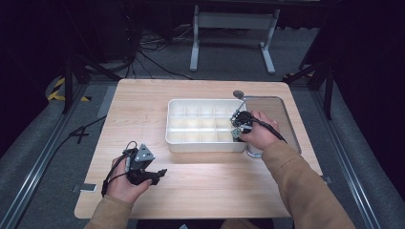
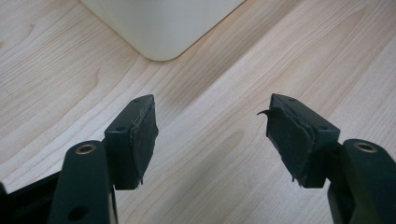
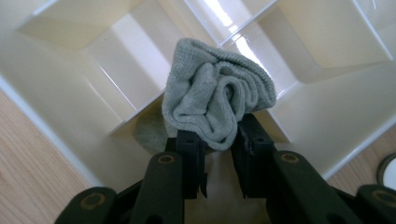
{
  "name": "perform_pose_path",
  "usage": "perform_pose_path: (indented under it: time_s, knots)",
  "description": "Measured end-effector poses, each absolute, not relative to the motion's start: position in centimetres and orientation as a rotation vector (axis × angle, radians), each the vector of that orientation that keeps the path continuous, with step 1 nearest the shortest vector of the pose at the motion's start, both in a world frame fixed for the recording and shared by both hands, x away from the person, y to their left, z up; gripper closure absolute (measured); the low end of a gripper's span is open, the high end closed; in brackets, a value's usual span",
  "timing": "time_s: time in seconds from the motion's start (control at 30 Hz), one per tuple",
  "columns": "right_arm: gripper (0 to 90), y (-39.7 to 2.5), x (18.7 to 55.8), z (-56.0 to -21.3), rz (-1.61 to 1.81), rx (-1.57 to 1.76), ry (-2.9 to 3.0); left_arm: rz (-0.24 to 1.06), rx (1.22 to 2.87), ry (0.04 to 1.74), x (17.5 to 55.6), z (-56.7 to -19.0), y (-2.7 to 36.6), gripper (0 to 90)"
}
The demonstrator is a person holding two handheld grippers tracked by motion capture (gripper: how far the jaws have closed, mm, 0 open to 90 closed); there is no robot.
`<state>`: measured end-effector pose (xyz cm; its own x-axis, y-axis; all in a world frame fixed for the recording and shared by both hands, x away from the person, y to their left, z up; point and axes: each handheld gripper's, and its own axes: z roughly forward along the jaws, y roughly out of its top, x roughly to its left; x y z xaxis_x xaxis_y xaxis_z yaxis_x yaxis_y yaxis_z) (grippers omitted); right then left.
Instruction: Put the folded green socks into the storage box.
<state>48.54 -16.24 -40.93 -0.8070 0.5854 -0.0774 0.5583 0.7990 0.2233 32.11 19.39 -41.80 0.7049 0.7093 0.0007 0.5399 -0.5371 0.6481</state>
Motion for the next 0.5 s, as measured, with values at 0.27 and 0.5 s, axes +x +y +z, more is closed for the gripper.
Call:
perform_pose_path:
  time_s: [0.27, 0.5]
  knots:
    - [57.9, -17.4, 48.3, -39.4, 0.422, 0.952, 2.879, 0.340, 2.285, 0.946, 32.4, -41.8, 19.0, 33.5]
    - [42.9, -17.0, 48.2, -37.5, 0.565, 0.973, 2.829, 0.334, 2.284, 0.933, 32.7, -41.9, 18.6, 33.2]
